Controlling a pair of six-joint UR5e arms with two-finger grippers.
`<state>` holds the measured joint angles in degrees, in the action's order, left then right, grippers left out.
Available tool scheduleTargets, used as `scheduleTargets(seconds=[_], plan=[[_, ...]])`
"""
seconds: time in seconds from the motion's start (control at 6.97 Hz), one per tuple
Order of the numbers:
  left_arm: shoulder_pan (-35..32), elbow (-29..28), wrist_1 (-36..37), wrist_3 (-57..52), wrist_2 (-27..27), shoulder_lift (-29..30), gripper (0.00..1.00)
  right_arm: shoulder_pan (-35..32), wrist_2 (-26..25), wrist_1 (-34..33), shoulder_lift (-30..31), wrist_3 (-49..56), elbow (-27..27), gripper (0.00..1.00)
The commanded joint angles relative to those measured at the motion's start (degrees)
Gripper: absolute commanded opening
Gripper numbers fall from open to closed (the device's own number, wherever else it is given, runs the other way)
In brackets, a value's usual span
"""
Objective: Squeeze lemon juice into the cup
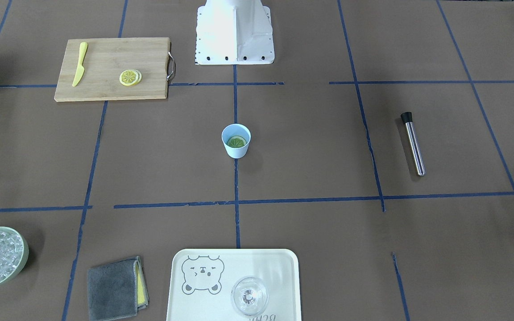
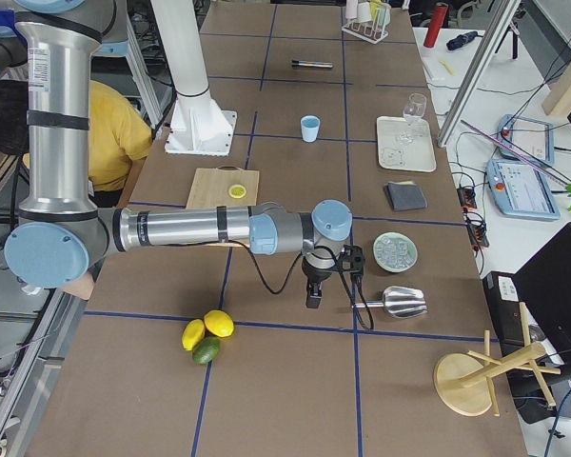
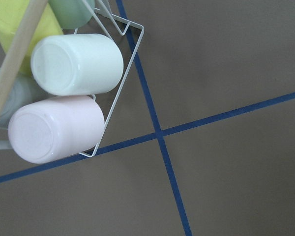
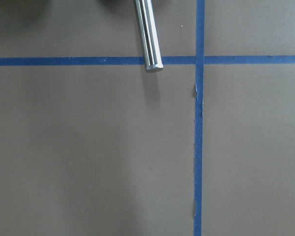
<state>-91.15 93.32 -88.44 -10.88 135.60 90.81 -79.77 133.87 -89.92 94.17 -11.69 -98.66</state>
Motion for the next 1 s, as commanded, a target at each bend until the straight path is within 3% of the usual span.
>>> scheduleTargets(seconds=[0.0, 0.86], plan=[[-0.08, 2.74, 2.48, -0.11, 0.11, -1.86, 1.00, -0.03, 2.35, -0.51, 0.05, -0.09, -1.18, 1.00], [0.44, 2.30, 4.05, 0.15, 0.38, -1.34, 1.00, -5.66, 4.48, -0.52, -1.26, 2.11, -0.49, 1.00]])
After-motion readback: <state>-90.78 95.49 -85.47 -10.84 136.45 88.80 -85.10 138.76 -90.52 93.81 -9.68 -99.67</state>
